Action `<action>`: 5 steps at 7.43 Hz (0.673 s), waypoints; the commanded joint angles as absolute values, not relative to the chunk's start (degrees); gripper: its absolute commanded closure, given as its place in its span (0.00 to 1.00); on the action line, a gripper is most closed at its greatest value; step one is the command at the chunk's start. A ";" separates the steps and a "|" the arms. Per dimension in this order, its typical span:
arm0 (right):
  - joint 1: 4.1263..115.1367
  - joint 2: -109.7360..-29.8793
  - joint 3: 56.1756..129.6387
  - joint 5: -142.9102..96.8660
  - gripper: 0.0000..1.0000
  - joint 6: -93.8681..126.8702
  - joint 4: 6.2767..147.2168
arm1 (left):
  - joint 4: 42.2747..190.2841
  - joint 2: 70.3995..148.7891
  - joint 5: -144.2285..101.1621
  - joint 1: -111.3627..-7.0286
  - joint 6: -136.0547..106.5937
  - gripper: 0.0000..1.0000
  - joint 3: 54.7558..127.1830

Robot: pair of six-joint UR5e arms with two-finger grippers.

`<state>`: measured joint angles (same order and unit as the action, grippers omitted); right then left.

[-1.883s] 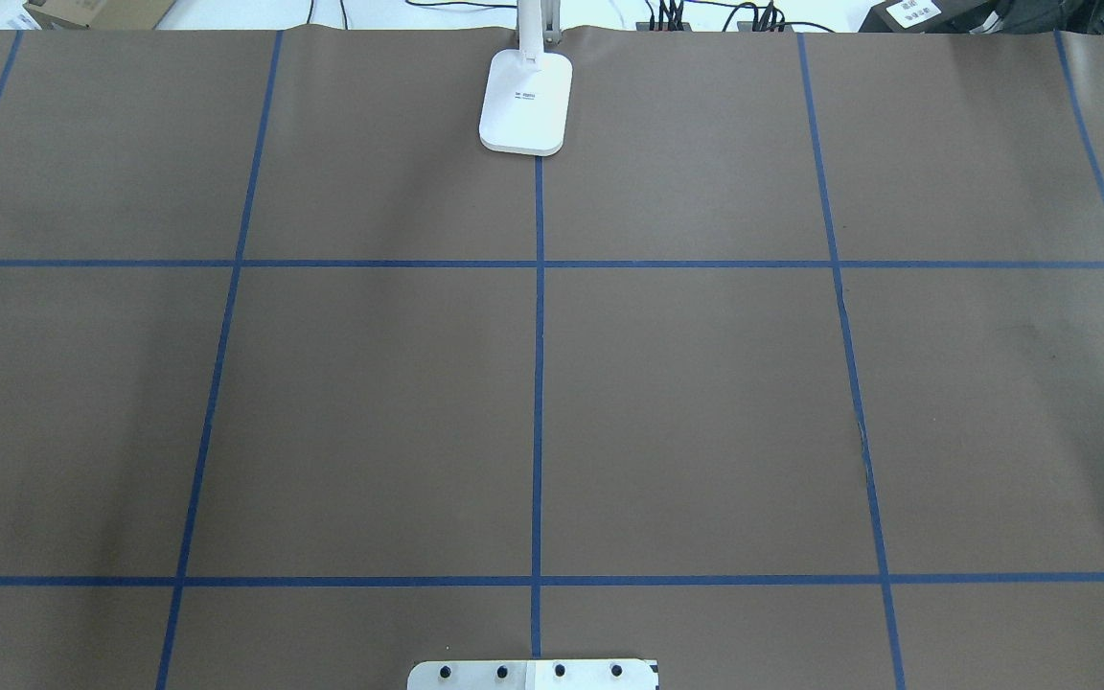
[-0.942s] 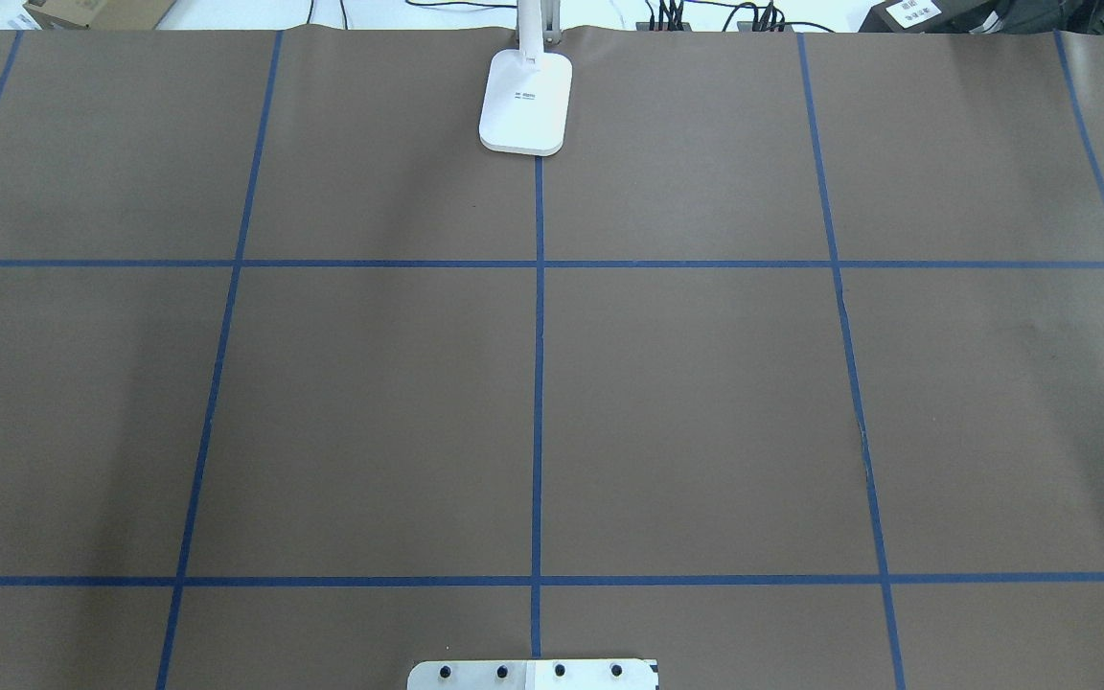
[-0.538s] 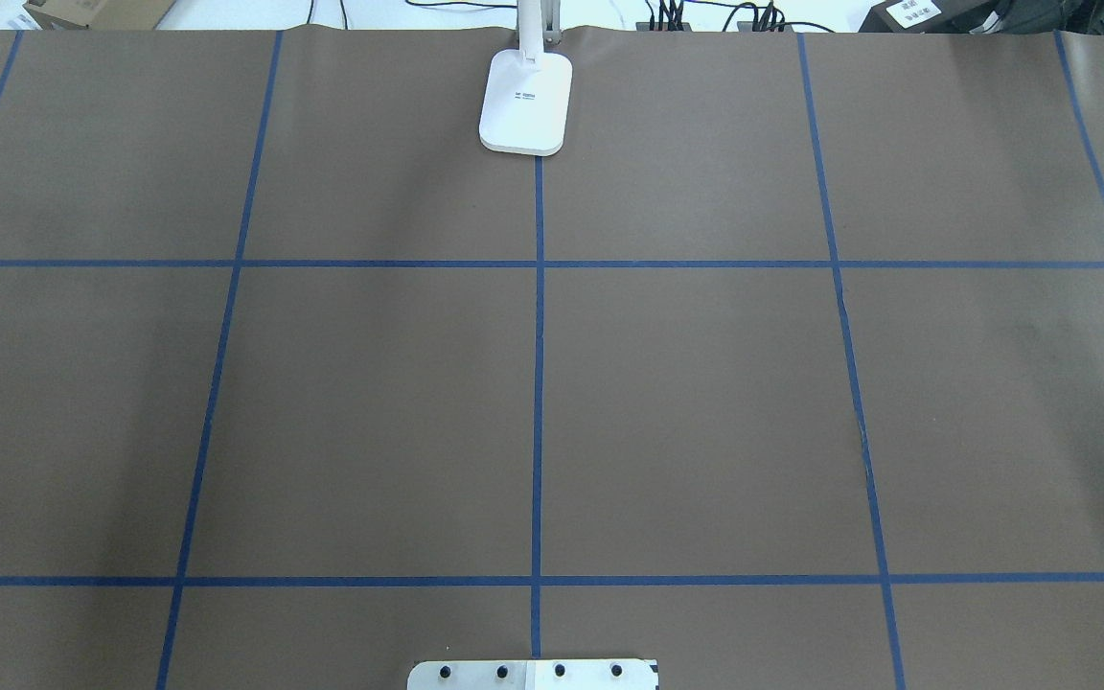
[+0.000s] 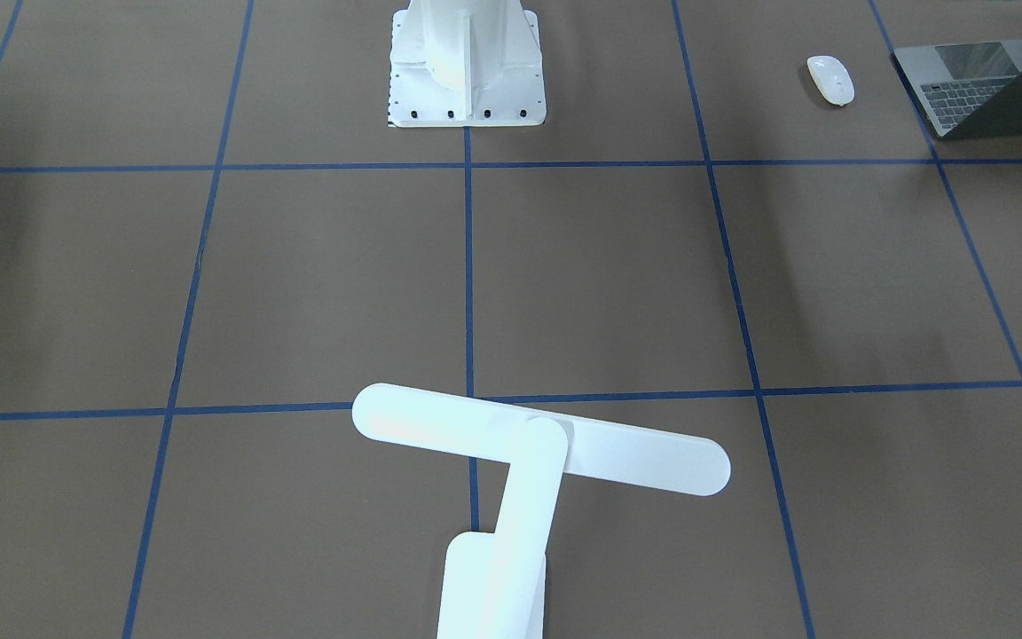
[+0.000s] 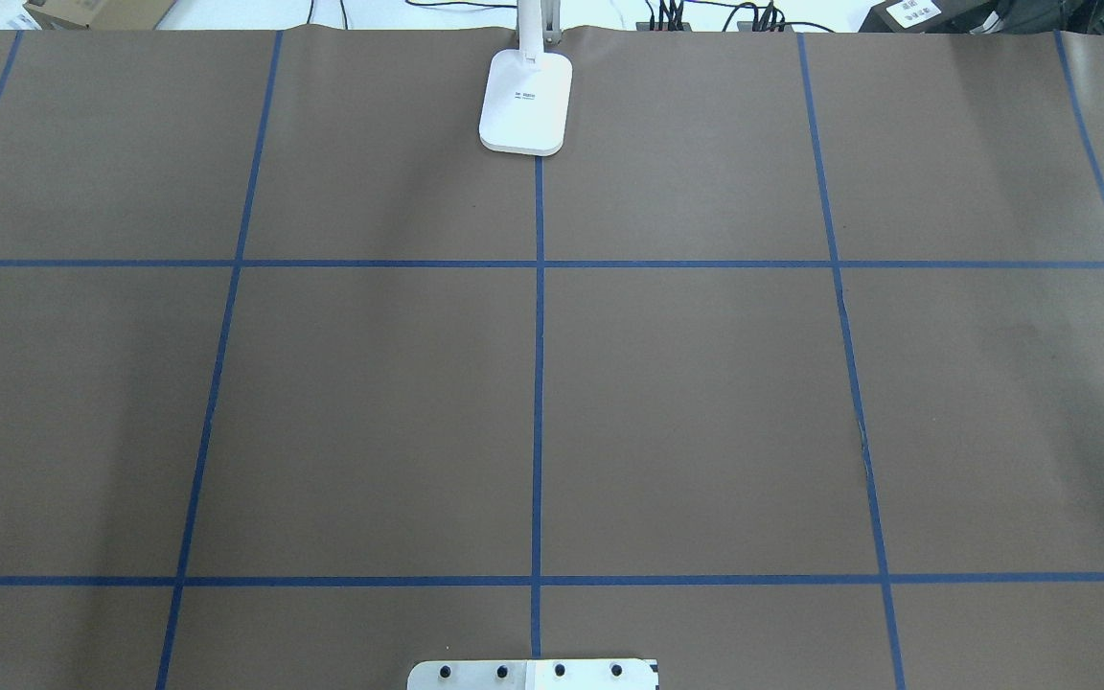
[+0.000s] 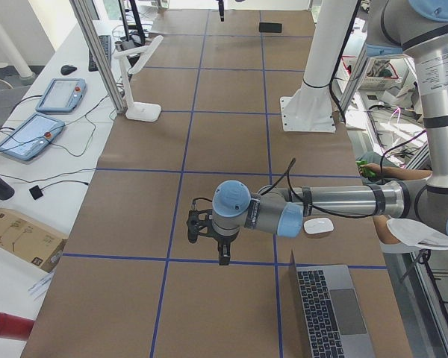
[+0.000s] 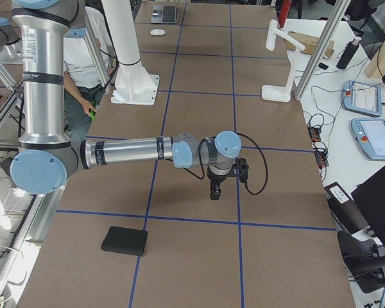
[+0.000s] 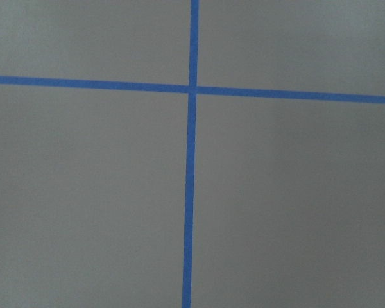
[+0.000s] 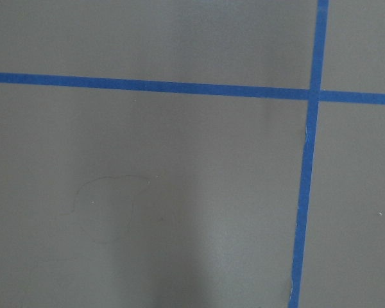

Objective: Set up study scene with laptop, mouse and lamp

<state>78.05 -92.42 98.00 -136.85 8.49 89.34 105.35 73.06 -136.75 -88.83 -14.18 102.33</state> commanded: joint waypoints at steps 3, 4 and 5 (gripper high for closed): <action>77.52 -92.46 97.82 -137.11 0.01 8.88 86.05 | 103.81 67.25 -131.75 -101.12 -19.47 0.01 100.99; 77.52 -92.46 98.00 -137.11 0.01 8.96 84.83 | 103.54 64.97 -131.31 -104.90 -22.82 0.01 101.68; 77.52 -92.46 98.09 -137.11 0.01 9.05 84.64 | 102.32 64.78 -130.96 -107.29 -23.63 0.01 101.60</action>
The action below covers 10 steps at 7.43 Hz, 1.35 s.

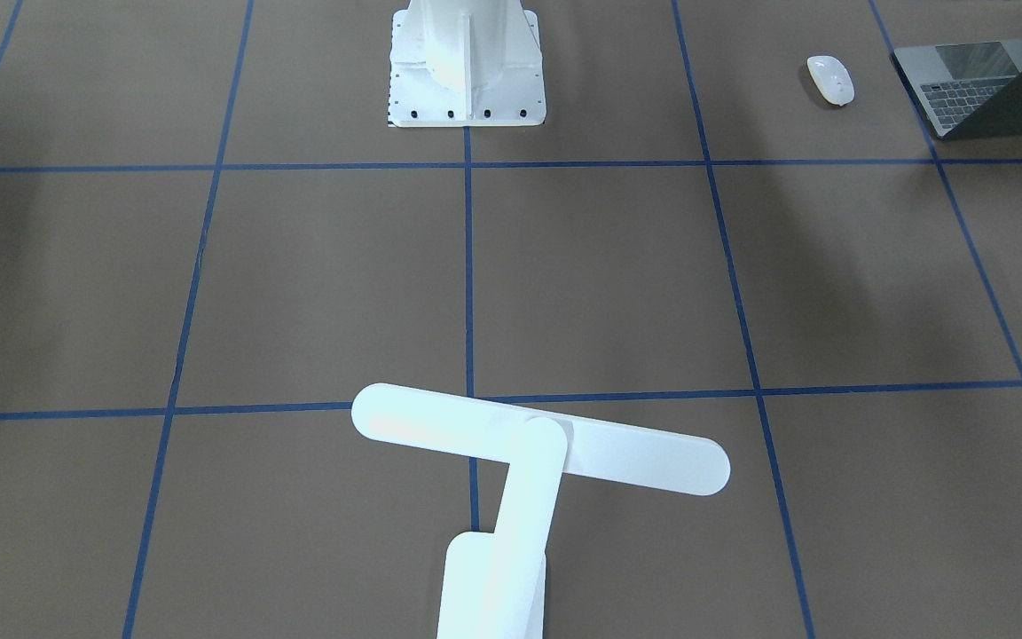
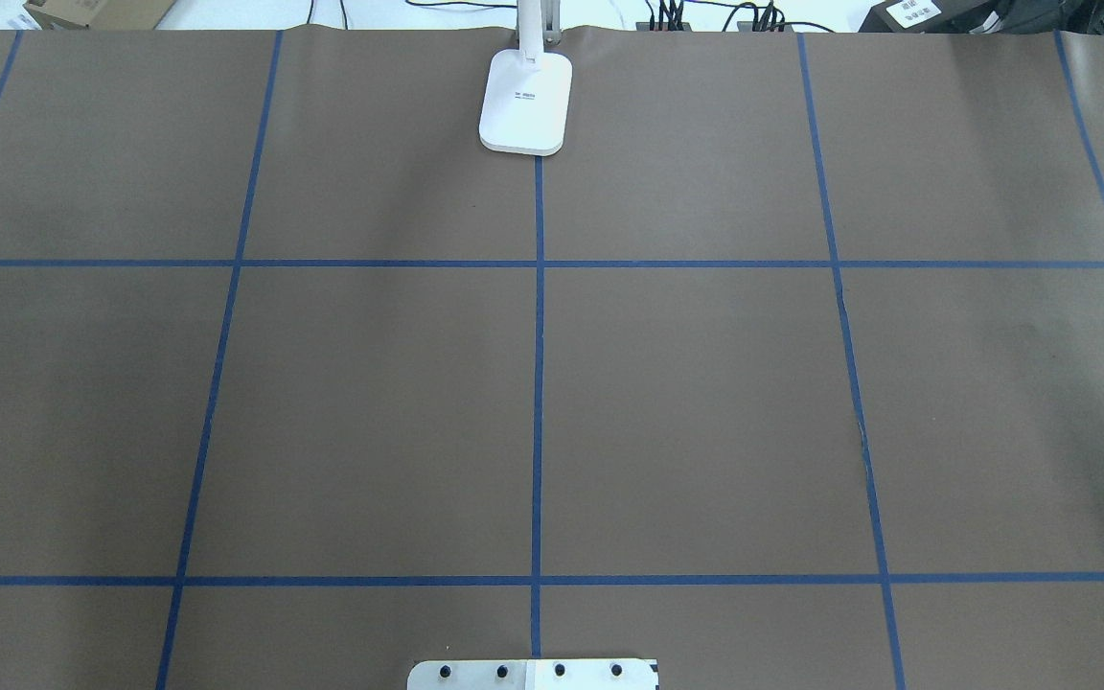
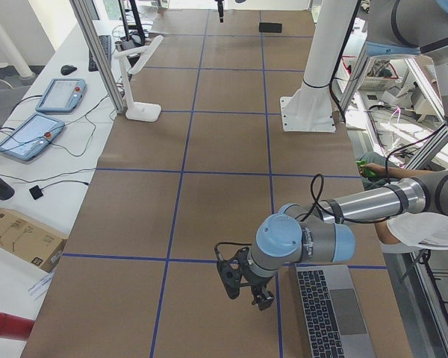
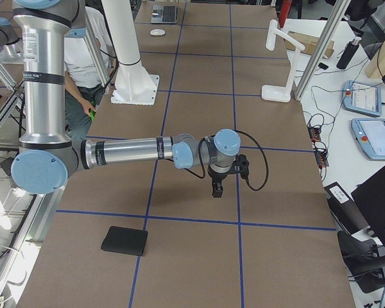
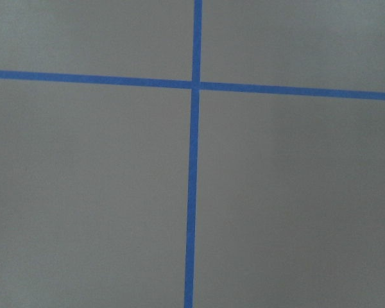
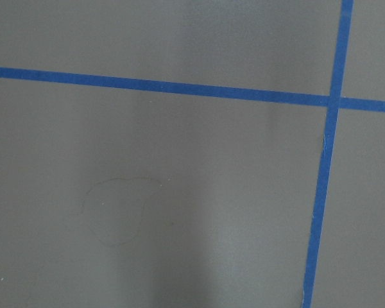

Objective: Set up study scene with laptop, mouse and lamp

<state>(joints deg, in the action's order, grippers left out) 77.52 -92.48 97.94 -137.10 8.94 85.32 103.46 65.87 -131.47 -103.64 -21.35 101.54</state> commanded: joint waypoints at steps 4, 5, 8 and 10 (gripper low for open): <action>77.52 -92.99 99.23 -137.20 0.01 9.05 83.68 | 88.62 64.78 -126.39 -111.71 -37.33 0.00 105.28; 77.52 -93.16 99.14 -137.20 0.01 9.05 82.98 | 87.90 63.91 -126.39 -111.71 -42.14 0.00 106.42; 77.52 -93.25 99.58 -137.20 0.01 8.88 82.88 | 88.59 59.08 -127.18 -111.62 -52.65 0.01 107.66; 77.52 -93.34 100.45 -137.28 0.01 8.96 82.88 | 88.59 58.80 -127.27 -111.62 -59.79 0.00 107.23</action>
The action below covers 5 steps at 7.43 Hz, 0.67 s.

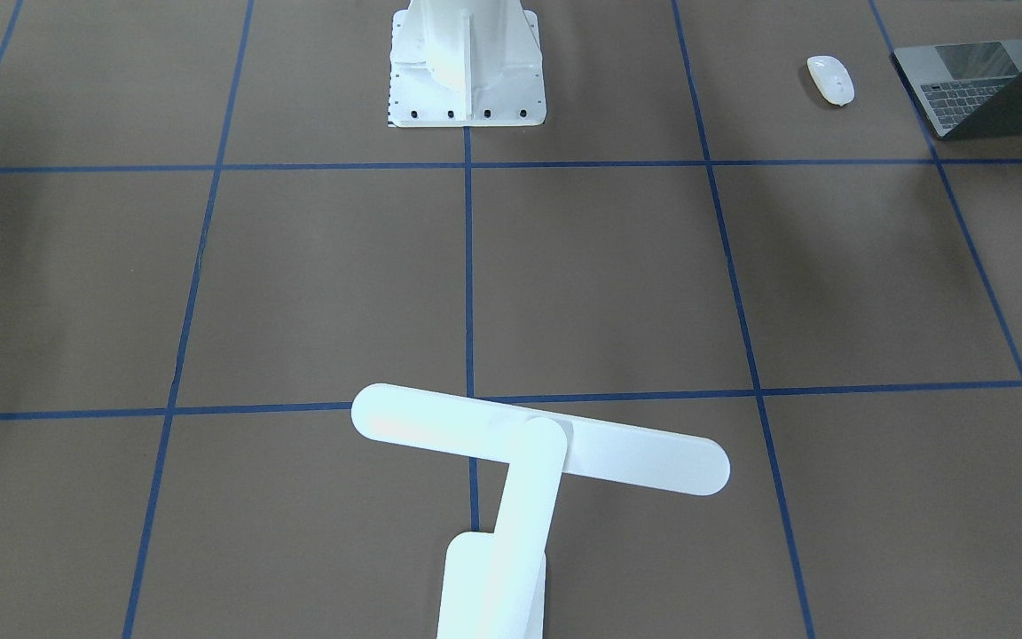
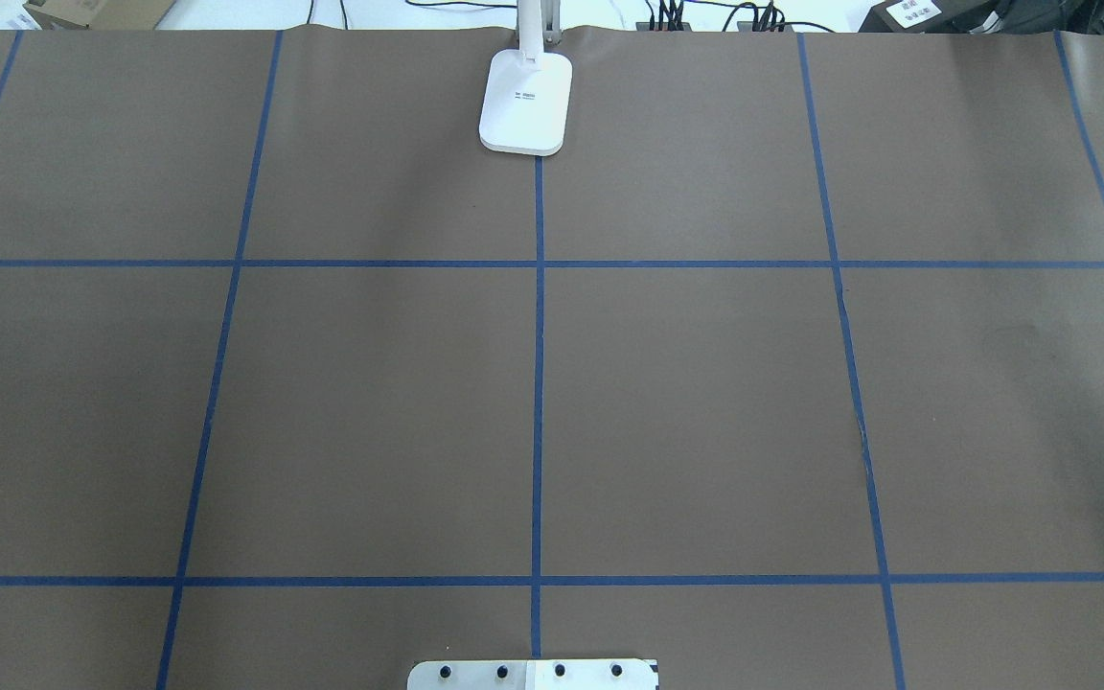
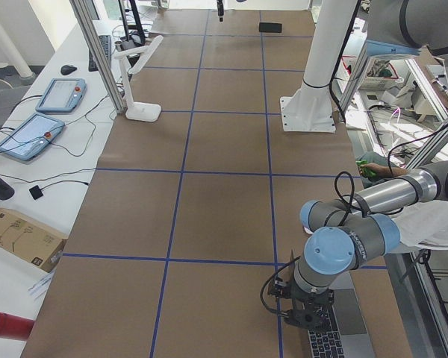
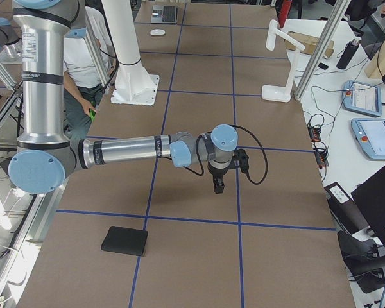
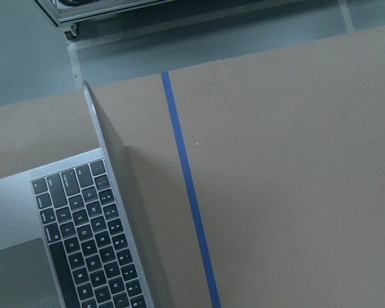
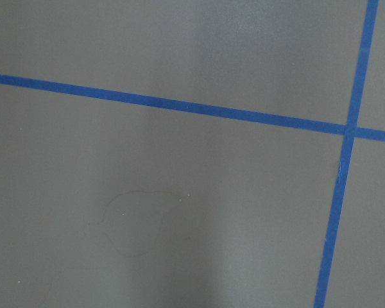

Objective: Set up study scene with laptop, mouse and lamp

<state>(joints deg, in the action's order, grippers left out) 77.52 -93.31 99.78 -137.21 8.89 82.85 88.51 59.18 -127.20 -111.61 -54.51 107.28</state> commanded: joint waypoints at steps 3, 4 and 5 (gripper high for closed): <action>77.52 -93.43 101.25 -137.20 0.01 8.88 82.88 | 88.51 57.92 -131.97 -111.62 -61.08 0.00 105.22; 77.52 -93.43 101.25 -137.20 0.01 8.88 82.88 | 88.51 57.92 -132.79 -111.71 -62.91 0.00 104.94; 77.43 -93.78 101.42 -137.28 0.01 8.96 82.88 | 88.59 57.57 -134.02 -111.97 -64.32 0.01 104.85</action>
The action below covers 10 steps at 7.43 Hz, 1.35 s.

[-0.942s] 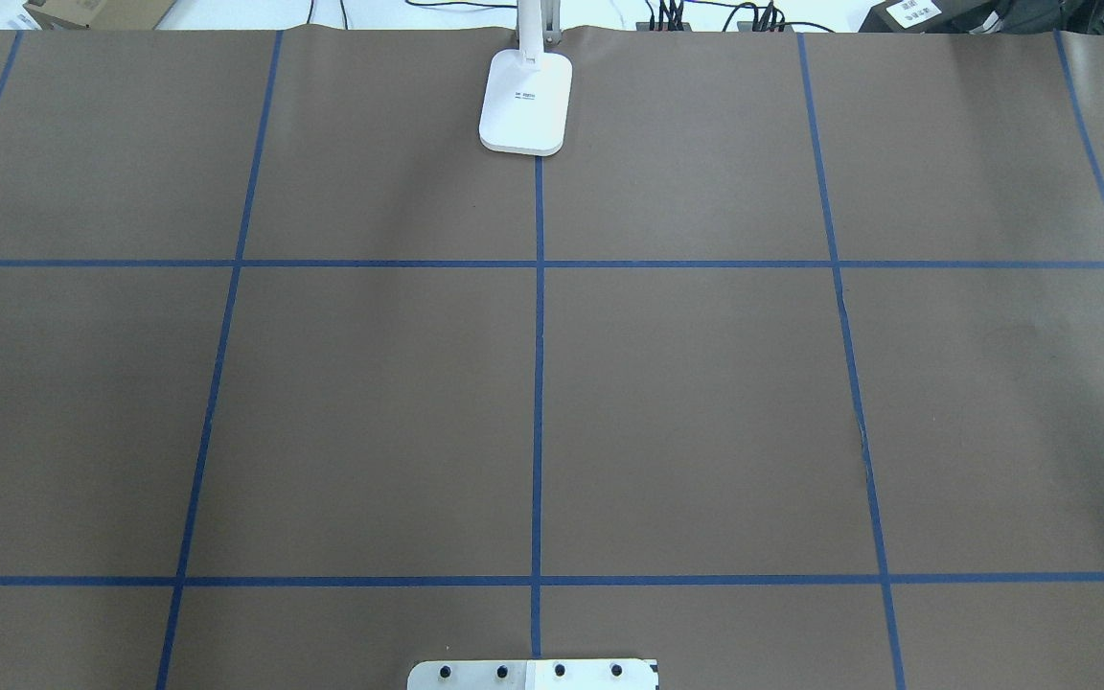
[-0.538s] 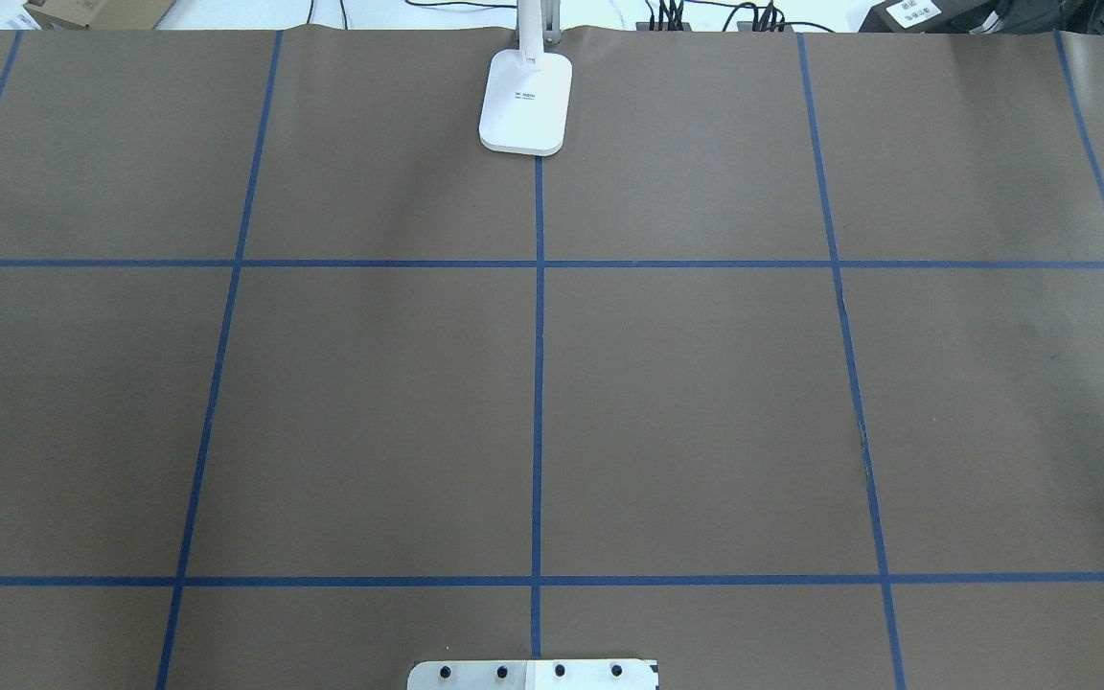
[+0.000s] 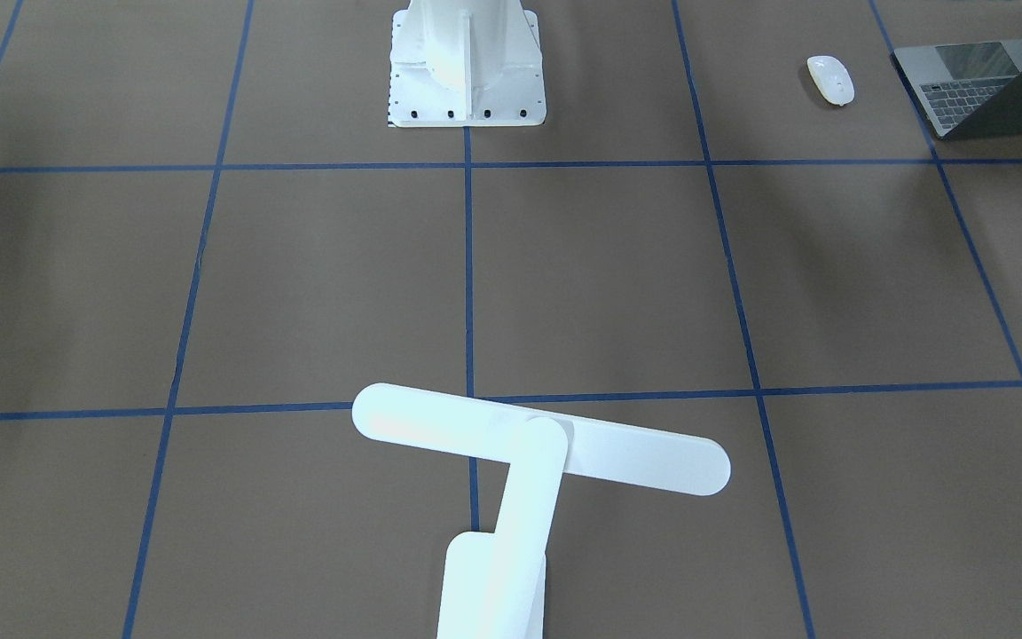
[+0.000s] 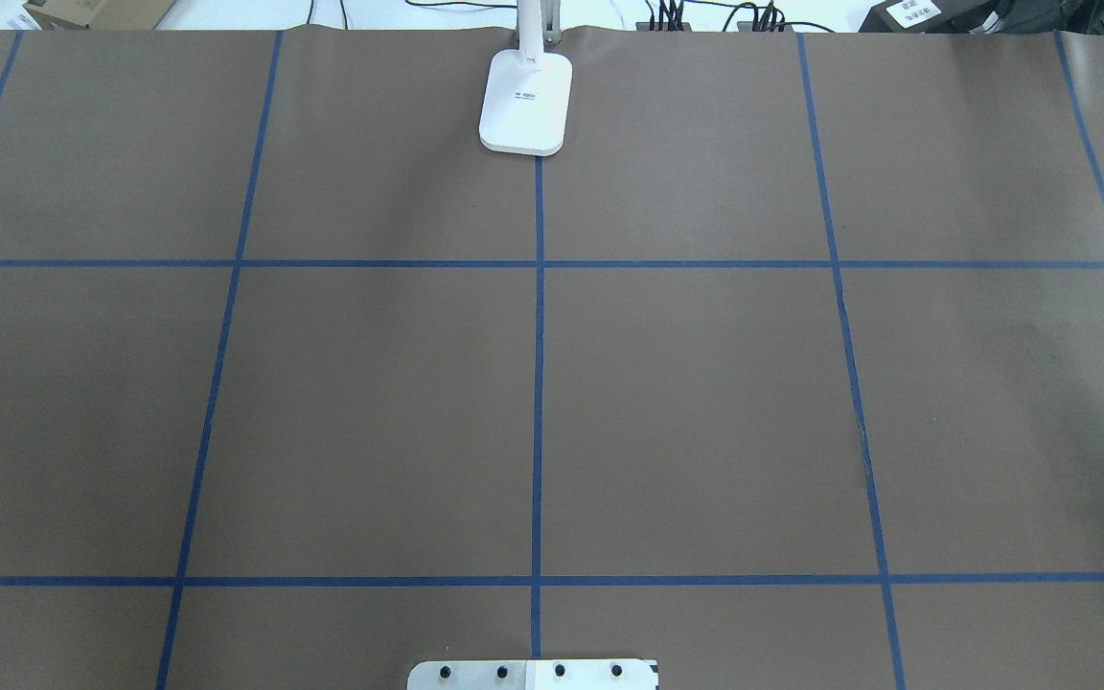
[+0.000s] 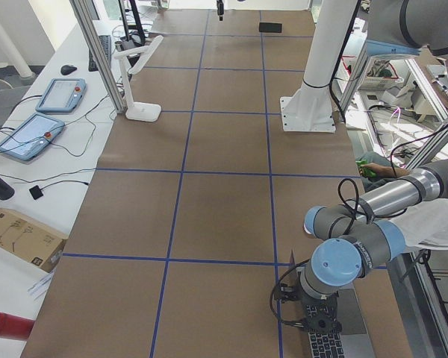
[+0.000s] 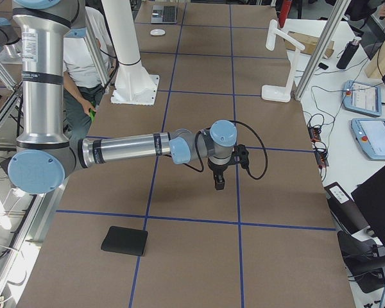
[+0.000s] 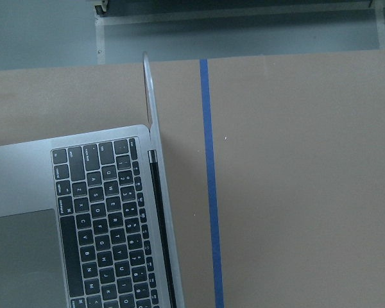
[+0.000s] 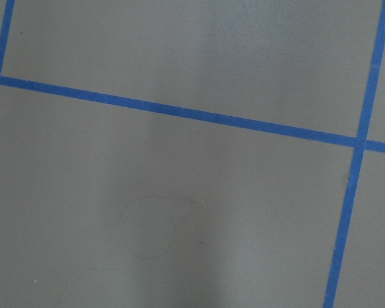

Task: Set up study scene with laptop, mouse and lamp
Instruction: 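Carry the open silver laptop with the left gripper toward the lamp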

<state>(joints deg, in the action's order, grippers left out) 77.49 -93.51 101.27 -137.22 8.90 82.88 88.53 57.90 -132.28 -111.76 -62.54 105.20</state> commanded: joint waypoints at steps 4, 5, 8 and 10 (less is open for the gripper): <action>77.43 -94.13 102.30 -137.29 0.01 9.23 82.79 | 88.51 56.78 -133.95 -111.80 -65.39 0.01 102.48; 77.43 -94.13 102.48 -137.29 0.01 9.40 82.79 | 88.42 56.78 -133.34 -111.80 -65.39 0.05 102.39; 77.34 -94.13 102.83 -137.29 0.01 9.58 82.88 | 88.51 57.13 -133.24 -111.80 -65.13 0.64 101.16; 77.34 -94.13 102.92 -137.55 0.01 9.93 82.88 | 88.42 57.66 -133.24 -111.80 -65.21 1.00 102.12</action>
<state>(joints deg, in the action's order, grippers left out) 77.35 -94.13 102.85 -137.38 9.65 82.87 88.45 57.42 -133.25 -111.80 -65.21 101.47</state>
